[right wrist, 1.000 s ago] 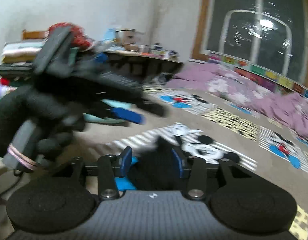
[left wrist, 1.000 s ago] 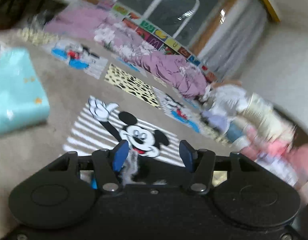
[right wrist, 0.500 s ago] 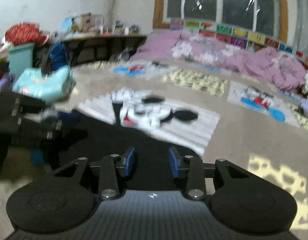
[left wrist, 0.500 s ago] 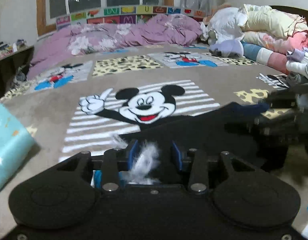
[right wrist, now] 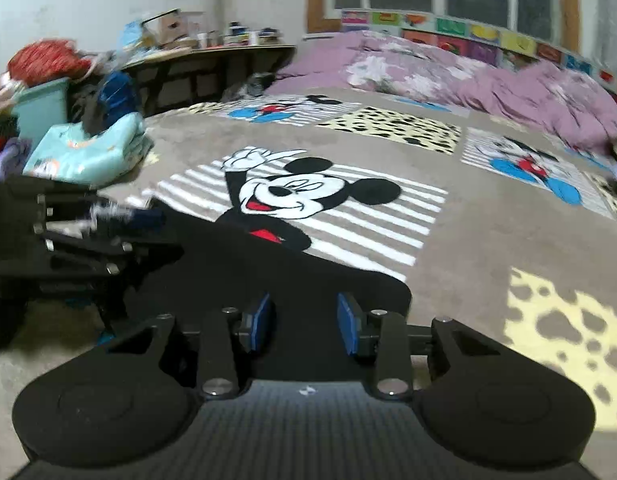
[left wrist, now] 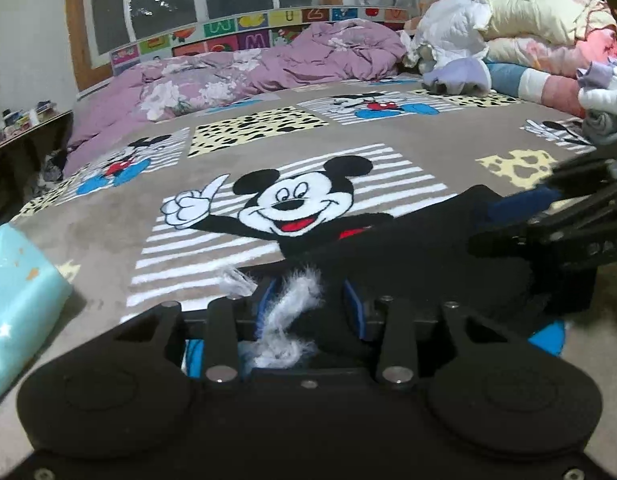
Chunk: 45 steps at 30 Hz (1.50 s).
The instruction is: Fold clothes
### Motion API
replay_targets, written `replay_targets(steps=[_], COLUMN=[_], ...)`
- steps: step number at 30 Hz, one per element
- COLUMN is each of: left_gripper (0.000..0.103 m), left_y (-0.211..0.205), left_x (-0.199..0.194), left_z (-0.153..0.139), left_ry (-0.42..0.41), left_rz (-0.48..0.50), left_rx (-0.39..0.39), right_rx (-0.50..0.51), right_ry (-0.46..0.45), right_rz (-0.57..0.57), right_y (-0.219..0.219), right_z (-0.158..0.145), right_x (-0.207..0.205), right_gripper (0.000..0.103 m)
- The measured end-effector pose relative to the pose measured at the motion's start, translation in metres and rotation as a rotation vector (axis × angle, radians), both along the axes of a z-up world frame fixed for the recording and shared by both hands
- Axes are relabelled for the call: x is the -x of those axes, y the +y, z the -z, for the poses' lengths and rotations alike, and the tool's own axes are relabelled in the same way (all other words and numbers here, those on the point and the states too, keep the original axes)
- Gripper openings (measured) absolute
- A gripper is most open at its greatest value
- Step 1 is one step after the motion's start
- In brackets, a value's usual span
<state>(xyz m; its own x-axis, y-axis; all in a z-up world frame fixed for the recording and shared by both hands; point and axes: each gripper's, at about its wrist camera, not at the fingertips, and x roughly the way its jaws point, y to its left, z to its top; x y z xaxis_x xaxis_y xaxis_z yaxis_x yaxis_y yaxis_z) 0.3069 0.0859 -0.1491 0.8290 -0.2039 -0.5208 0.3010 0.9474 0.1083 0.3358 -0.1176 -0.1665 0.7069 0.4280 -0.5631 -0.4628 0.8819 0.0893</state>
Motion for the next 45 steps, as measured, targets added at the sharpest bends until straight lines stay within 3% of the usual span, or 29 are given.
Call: replay_targets(steps=[1, 3, 5, 6, 9, 13, 15, 17, 21, 24, 27, 28, 29, 31, 33, 37, 45], left_gripper=[0.040, 0.055, 0.059, 0.061, 0.070, 0.070, 0.070, 0.070, 0.072, 0.073, 0.073, 0.072, 0.071, 0.059, 0.038, 0.034, 0.034], left_y=[0.001, 0.012, 0.023, 0.029, 0.065, 0.103, 0.109, 0.108, 0.099, 0.092, 0.080, 0.075, 0.070, 0.065, 0.070, 0.076, 0.031], left_x=[0.001, 0.003, 0.008, 0.011, 0.016, 0.012, 0.008, 0.007, 0.000, -0.001, -0.004, -0.004, -0.004, -0.001, 0.004, 0.017, 0.064], left_z=[-0.003, -0.013, -0.025, -0.030, -0.037, -0.015, -0.002, 0.005, 0.011, 0.013, 0.014, 0.014, 0.013, 0.014, 0.015, 0.009, -0.021], left_ry=[0.007, 0.042, 0.036, 0.028, 0.067, 0.246, 0.328, 0.364, 0.414, 0.406, 0.379, 0.368, 0.353, 0.320, 0.313, 0.332, 0.390], left_rz=[-0.010, -0.026, -0.076, -0.114, -0.243, -0.353, -0.352, -0.329, -0.275, -0.275, -0.276, -0.277, -0.279, -0.286, -0.291, -0.243, -0.122], left_rx=[0.011, 0.096, 0.166, 0.199, 0.425, 0.772, 0.876, 0.932, 0.957, 0.921, 0.872, 0.855, 0.829, 0.788, 0.820, 0.889, 0.950], right_rx=[-0.005, -0.035, -0.073, -0.100, -0.265, -0.574, -0.636, -0.649, -0.684, -0.700, -0.716, -0.723, -0.732, -0.719, -0.738, -0.801, -0.886], right_ry=[0.009, 0.024, 0.026, 0.029, 0.082, 0.184, 0.205, 0.222, 0.283, 0.340, 0.321, 0.323, 0.338, 0.347, 0.339, 0.301, 0.236], right_rz=[0.014, 0.058, 0.121, 0.158, 0.267, 0.394, 0.411, 0.406, 0.375, 0.369, 0.370, 0.368, 0.362, 0.363, 0.372, 0.380, 0.408], right_y=[-0.002, -0.013, -0.028, -0.037, -0.072, -0.112, -0.114, -0.108, -0.092, -0.080, -0.073, -0.070, -0.067, -0.060, -0.061, -0.073, -0.130], right_z=[-0.003, -0.009, -0.017, -0.019, -0.021, -0.006, 0.001, 0.008, 0.028, 0.043, 0.046, 0.047, 0.047, 0.048, 0.049, 0.034, -0.006], right_x=[0.003, 0.015, 0.029, 0.034, 0.042, 0.036, 0.031, 0.024, 0.008, 0.002, 0.003, 0.003, 0.002, 0.002, 0.006, 0.026, 0.105], right_gripper=[0.039, 0.040, 0.057, 0.058, 0.058, 0.061, 0.062, 0.065, 0.066, 0.066, 0.066, 0.063, 0.051, 0.041, 0.033, 0.030, 0.030])
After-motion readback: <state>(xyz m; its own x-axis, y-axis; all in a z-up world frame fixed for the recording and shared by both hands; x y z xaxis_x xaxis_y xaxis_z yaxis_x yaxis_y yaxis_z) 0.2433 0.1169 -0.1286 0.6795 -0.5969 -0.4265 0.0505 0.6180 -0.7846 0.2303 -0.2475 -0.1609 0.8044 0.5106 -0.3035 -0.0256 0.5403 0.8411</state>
